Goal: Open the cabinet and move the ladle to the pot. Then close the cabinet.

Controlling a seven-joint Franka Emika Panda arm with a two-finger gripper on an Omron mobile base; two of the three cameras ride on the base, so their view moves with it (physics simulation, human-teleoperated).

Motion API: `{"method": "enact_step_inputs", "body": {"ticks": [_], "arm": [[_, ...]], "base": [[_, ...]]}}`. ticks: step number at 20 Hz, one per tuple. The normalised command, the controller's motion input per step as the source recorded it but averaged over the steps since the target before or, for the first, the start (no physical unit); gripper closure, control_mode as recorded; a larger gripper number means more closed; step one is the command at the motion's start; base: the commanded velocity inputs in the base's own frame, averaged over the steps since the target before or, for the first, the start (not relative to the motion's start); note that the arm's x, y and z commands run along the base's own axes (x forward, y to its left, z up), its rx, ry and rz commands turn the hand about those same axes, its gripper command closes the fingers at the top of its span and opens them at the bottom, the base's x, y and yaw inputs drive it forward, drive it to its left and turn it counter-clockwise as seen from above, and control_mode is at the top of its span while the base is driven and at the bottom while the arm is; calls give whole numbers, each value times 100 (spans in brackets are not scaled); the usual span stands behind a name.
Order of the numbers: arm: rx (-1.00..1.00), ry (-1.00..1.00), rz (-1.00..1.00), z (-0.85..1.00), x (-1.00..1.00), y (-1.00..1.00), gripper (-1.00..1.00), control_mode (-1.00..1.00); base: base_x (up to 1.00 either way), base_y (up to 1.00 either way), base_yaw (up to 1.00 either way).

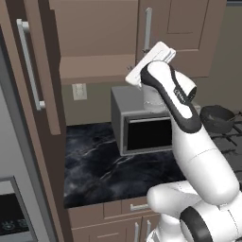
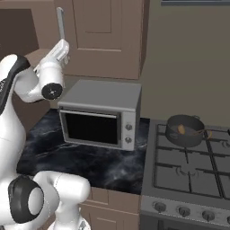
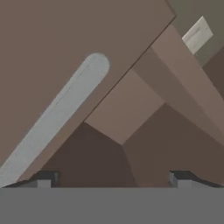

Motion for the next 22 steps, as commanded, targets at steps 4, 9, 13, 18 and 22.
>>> {"method": "enact_step_inputs", "body": {"ticks": [4,9,13,18,22], "arm": [[9,-1,0,31,-63,-36,-100,-100],[11,1,0,30,-55,-32,-100,-100],[7,15,-1,51,-51,-30,-100,-100],[0,41,-10,19,-34,-39,-100,-100],[-5,55,-7,0,-7,-38,-100,-100]], "base": [[0,0,0],[0,0,0],[0,0,0],[0,0,0],[0,0,0]]}}
